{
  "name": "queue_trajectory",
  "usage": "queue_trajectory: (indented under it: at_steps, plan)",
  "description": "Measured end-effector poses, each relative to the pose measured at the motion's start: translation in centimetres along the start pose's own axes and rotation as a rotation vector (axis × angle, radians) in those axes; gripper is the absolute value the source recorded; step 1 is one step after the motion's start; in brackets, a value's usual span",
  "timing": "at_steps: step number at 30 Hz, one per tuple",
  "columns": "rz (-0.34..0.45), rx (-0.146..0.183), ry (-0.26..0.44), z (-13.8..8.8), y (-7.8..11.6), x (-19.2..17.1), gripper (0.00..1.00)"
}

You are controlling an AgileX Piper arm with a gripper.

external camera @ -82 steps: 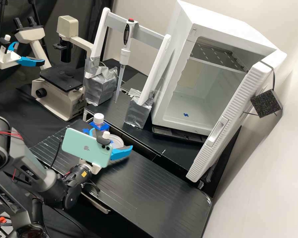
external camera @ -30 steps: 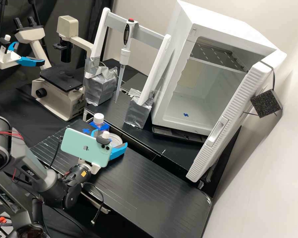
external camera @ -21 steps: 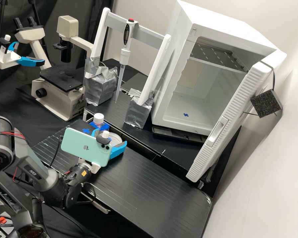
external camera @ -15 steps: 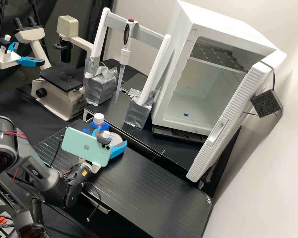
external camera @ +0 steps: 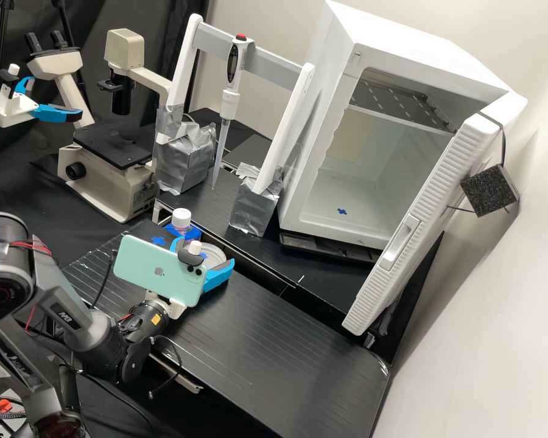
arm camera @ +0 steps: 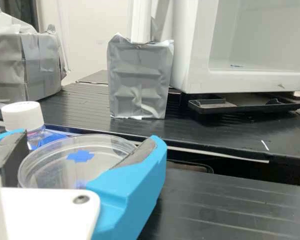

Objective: Open the lid

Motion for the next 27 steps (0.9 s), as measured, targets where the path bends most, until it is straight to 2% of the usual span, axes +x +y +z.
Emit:
queue_trajectory:
  at_steps: [13, 22, 27]
  plan:
    - [0.009, 0.004, -0.003, -0.1, 0.3, -0.4, 0.0]
    - [0.031, 0.011, 0.019, -0.8, 0.7, -0.8, 0.0]
    - [0.06, 0.028, 0.015, -1.0, 1.2, -1.3, 0.0]
